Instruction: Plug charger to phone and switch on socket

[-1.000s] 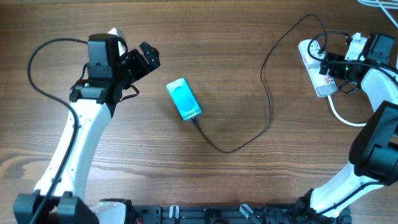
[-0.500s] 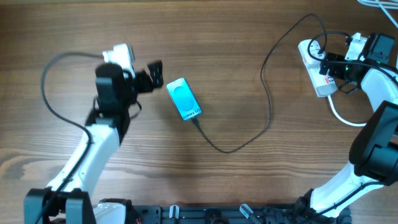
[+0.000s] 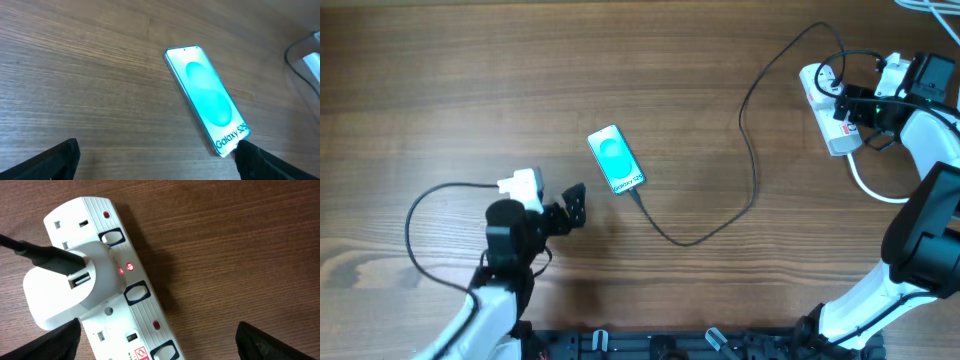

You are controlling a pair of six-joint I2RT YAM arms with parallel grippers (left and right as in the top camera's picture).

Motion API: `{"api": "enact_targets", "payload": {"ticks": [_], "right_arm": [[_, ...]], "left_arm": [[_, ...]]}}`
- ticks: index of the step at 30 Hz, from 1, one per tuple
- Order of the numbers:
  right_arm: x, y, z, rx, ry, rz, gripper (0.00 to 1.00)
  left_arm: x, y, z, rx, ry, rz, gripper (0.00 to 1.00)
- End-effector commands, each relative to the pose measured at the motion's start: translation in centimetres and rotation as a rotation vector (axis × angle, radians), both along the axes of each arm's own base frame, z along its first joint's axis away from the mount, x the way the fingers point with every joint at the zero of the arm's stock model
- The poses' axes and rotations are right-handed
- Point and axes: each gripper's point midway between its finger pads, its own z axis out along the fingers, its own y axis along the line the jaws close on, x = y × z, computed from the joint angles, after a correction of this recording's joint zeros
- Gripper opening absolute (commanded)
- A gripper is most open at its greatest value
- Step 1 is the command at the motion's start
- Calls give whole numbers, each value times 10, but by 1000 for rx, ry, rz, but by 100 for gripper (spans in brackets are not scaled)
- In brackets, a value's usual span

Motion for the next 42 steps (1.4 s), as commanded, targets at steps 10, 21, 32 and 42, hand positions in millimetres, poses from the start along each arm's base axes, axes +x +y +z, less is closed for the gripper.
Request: {"api": "enact_targets", "payload": {"ticks": [10, 21, 32, 42], "right_arm": [[0, 2, 6, -3, -15, 18, 99], [0, 2, 6, -3, -15, 18, 100], [0, 2, 6, -3, -15, 17, 100], [0, 2, 6, -3, -15, 18, 100]], "left_arm": [[-35, 18, 2, 40, -25, 79, 100], [-39, 23, 56, 153, -285, 46, 100], [-41, 37, 104, 296, -517, 90, 100], [-41, 47, 104, 436, -527, 100, 100]]}}
